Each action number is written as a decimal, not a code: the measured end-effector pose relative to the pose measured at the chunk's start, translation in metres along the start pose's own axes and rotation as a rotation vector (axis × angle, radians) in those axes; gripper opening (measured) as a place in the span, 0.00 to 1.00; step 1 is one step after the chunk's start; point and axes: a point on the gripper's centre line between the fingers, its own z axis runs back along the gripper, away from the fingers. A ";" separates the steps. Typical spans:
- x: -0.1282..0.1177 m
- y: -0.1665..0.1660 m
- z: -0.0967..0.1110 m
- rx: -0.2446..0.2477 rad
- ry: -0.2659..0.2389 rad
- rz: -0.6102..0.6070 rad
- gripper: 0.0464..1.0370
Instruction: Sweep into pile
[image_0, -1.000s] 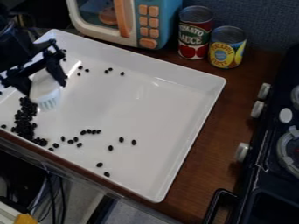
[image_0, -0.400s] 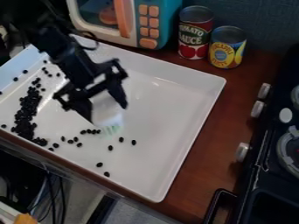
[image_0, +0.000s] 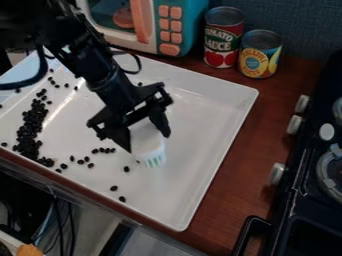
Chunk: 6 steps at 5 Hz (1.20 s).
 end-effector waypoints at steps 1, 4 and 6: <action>-0.006 -0.001 -0.015 0.005 -0.005 -0.020 0.71; -0.006 0.018 -0.028 0.037 0.012 -0.076 0.71; 0.000 0.047 -0.015 0.114 0.002 -0.193 0.71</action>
